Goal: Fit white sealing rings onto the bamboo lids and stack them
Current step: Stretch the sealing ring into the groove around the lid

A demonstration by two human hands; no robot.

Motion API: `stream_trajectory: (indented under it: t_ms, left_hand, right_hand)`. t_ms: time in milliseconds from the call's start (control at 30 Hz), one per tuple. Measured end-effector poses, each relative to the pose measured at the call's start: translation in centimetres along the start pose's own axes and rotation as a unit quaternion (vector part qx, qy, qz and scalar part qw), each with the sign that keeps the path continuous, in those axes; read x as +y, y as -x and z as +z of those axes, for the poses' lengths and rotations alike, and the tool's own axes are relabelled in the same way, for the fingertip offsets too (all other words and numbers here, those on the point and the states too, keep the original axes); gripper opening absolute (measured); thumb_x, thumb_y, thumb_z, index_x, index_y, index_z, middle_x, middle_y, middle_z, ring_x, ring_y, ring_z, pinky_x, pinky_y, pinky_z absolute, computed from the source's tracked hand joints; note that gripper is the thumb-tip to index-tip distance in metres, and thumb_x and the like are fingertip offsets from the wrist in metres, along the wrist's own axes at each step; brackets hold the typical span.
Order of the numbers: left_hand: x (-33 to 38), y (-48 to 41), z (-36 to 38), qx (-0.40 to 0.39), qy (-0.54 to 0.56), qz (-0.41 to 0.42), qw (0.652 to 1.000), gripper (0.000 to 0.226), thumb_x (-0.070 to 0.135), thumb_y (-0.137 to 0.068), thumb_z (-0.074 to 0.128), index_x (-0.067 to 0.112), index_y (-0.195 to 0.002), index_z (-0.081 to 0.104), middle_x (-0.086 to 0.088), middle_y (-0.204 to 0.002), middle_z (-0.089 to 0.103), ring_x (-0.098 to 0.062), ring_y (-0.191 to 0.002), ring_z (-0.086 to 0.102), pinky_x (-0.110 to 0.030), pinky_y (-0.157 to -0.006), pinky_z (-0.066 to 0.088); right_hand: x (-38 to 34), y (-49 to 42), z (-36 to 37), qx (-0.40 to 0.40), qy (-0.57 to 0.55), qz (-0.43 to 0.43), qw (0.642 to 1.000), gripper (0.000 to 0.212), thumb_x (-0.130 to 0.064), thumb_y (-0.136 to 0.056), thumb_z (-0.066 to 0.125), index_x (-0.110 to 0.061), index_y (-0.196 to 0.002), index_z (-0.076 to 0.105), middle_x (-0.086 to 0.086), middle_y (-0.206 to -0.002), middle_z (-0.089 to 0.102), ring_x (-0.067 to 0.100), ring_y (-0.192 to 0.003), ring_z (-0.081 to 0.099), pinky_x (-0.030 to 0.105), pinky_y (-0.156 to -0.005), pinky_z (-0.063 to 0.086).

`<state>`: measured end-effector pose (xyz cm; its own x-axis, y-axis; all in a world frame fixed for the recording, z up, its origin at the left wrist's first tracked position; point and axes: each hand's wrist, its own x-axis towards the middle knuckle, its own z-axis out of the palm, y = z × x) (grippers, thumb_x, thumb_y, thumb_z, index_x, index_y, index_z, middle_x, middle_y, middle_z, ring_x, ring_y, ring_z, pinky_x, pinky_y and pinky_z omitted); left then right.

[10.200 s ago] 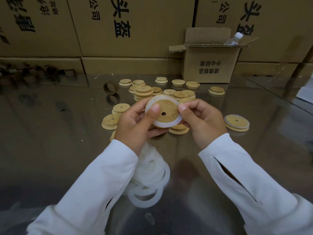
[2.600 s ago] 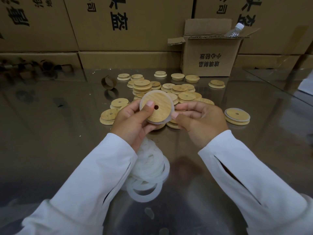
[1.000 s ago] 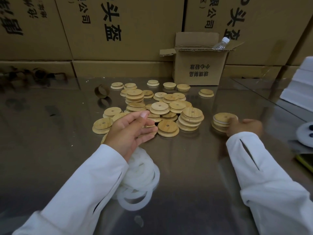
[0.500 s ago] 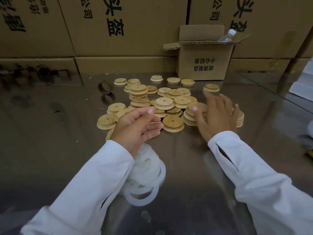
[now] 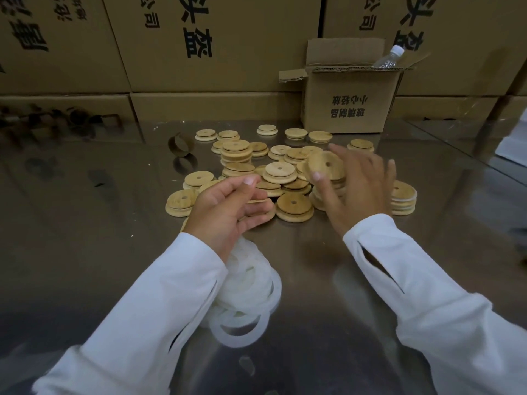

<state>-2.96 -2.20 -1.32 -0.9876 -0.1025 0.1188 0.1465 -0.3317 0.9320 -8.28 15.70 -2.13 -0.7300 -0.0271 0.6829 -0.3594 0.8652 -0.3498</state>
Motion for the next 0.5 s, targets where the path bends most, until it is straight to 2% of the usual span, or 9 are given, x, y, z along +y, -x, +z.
stream_trajectory:
  t_ms: [67,133,200,300,367,433,500]
  left_hand:
    - [0.2,0.0,0.0,-0.011,0.013,-0.008,1.000,0.024,0.024,-0.082,0.057,0.008,-0.098,0.063,-0.006,-0.078,0.065,-0.016,-0.066,0.068,-0.025,-0.057,0.055]
    - [0.5,0.1,0.0,-0.044,0.029,-0.023,0.998,0.044,0.035,-0.072,0.059,0.006,-0.104,0.062,-0.008,-0.085,0.066,-0.016,-0.069,0.068,-0.027,-0.060,0.056]
    - [0.7,0.1,-0.1,-0.064,0.034,-0.028,0.997,0.047,0.038,-0.067,0.060,0.007,-0.101,0.064,-0.009,-0.088,0.068,-0.017,-0.071,0.065,-0.026,-0.059,0.055]
    - [0.6,0.2,-0.4,-0.037,0.017,-0.012,0.999,0.019,0.024,-0.080,0.058,0.008,-0.088,0.067,-0.007,-0.076,0.069,-0.015,-0.067,0.064,-0.021,-0.053,0.051]
    - [0.6,0.0,-0.7,-0.009,-0.006,0.003,1.000,0.014,0.015,-0.087,0.053,0.009,-0.086,0.066,-0.006,-0.074,0.067,-0.012,-0.063,0.065,-0.019,-0.049,0.050]
    - [0.9,-0.2,-1.1,0.010,-0.013,0.018,1.000,0.013,0.015,-0.088,0.053,0.011,-0.090,0.066,-0.006,-0.080,0.068,-0.013,-0.068,0.068,-0.022,-0.052,0.052]
    - [1.2,-0.4,-1.6,0.030,-0.006,0.030,0.999,0.013,0.018,-0.087,0.055,0.015,-0.093,0.066,-0.006,-0.089,0.068,-0.016,-0.079,0.069,-0.027,-0.059,0.055]
  right_hand:
    - [-2.1,0.7,-0.6,0.021,-0.031,-0.074,0.997,0.054,-0.046,-0.084,0.049,-0.014,-0.127,0.052,0.008,-0.123,0.057,0.026,-0.125,0.041,0.054,-0.110,0.013]
    - [-3.9,1.6,-0.6,0.027,-0.039,-0.155,0.987,0.056,-0.045,-0.081,0.047,-0.008,-0.122,0.056,0.011,-0.118,0.060,0.028,-0.120,0.047,0.058,-0.106,0.019]
    - [-5.2,2.3,-0.3,0.023,-0.041,-0.203,0.978,0.055,-0.045,-0.081,0.049,-0.007,-0.119,0.059,0.011,-0.117,0.061,0.030,-0.118,0.052,0.060,-0.104,0.022]
    - [-6.0,2.7,0.1,-0.010,-0.072,-0.195,0.978,0.056,-0.043,-0.081,0.059,-0.007,-0.123,0.055,0.011,-0.122,0.059,0.030,-0.123,0.049,0.059,-0.106,0.020]
    - [-6.0,2.9,0.1,-0.033,-0.110,-0.178,0.977,0.064,-0.041,-0.077,0.063,-0.005,-0.128,0.049,0.011,-0.128,0.055,0.030,-0.126,0.045,0.057,-0.108,0.021]
    - [-5.9,3.0,-0.1,-0.046,-0.154,-0.134,0.978,0.066,-0.040,-0.077,0.064,-0.007,-0.131,0.045,0.009,-0.128,0.053,0.025,-0.124,0.044,0.047,-0.107,0.028]
    - [-5.8,3.1,0.0,-0.065,-0.163,-0.070,0.982,0.048,-0.034,-0.081,0.062,-0.014,-0.123,0.051,0.003,-0.120,0.055,0.021,-0.115,0.045,0.033,-0.097,0.032]
